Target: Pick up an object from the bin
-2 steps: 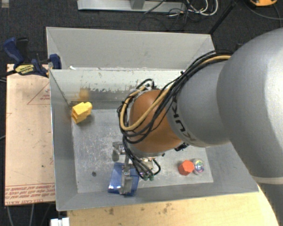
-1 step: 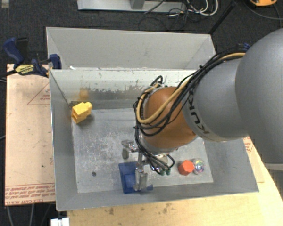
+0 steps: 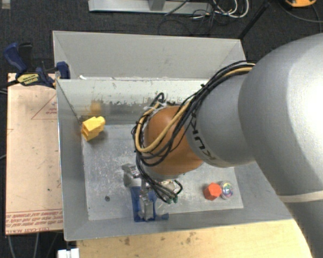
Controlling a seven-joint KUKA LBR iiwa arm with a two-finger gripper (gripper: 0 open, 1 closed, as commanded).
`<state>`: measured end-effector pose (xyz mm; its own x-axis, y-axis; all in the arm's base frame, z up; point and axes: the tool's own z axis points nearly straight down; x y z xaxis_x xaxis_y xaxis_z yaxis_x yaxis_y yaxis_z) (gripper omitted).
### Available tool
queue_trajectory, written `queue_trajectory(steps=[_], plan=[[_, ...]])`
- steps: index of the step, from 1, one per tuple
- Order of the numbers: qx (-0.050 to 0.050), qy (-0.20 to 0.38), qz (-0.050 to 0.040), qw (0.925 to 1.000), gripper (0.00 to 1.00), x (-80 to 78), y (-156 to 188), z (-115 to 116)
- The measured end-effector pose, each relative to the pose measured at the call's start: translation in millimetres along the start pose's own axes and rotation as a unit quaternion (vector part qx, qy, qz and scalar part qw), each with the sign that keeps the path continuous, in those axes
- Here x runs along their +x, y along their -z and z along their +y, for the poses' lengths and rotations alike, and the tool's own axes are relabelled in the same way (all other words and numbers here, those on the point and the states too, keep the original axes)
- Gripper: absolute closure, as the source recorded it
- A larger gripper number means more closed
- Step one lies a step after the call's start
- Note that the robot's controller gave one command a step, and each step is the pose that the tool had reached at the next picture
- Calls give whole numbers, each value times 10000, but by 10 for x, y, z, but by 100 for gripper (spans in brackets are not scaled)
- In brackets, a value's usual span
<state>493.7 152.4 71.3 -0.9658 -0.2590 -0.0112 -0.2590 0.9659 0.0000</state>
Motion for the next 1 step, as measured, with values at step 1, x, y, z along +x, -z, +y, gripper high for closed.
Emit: queue_trajectory(steps=[1], plan=[[3, -1477, 23, 9890, 0, 99, -4, -250]])
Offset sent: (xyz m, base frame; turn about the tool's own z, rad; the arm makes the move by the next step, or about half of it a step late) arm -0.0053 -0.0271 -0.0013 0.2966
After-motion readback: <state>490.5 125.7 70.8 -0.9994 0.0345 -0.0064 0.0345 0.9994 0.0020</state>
